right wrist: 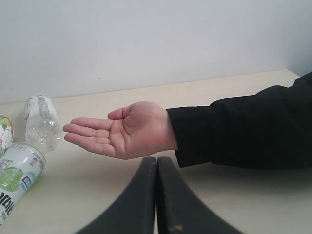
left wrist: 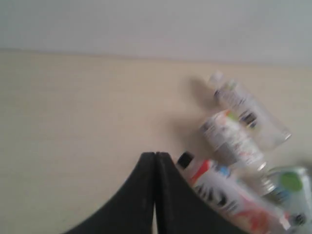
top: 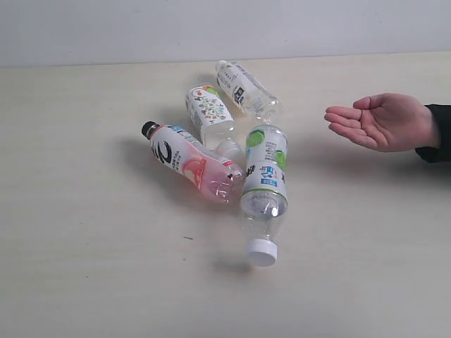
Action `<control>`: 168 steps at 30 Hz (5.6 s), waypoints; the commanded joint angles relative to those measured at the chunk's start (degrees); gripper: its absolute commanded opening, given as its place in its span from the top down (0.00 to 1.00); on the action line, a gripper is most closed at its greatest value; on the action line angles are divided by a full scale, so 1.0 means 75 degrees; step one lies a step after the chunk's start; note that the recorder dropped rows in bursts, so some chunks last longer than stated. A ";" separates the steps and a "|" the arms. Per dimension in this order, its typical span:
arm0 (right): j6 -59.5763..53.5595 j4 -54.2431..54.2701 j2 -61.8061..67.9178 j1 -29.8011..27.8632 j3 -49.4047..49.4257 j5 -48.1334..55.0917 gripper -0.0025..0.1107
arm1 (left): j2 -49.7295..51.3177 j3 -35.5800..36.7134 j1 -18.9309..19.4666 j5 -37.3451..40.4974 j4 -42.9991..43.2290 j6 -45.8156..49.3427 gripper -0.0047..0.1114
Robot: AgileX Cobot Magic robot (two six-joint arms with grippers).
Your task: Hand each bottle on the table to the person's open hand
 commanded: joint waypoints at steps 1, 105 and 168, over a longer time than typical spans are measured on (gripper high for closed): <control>0.0003 -0.0030 -0.0043 0.0025 0.0033 -0.0063 0.98 | 0.1295 -0.0962 -0.0184 0.1618 0.2249 0.0009 0.95; 0.0003 -0.0030 -0.0043 0.0025 0.0033 -0.0063 0.98 | 0.6995 -0.2669 -0.4352 0.0637 0.1987 1.1217 0.31; 0.0003 -0.0030 -0.0043 0.0025 0.0033 -0.0063 0.98 | 0.4768 -0.2669 -0.6259 0.3581 0.5475 -0.0451 0.96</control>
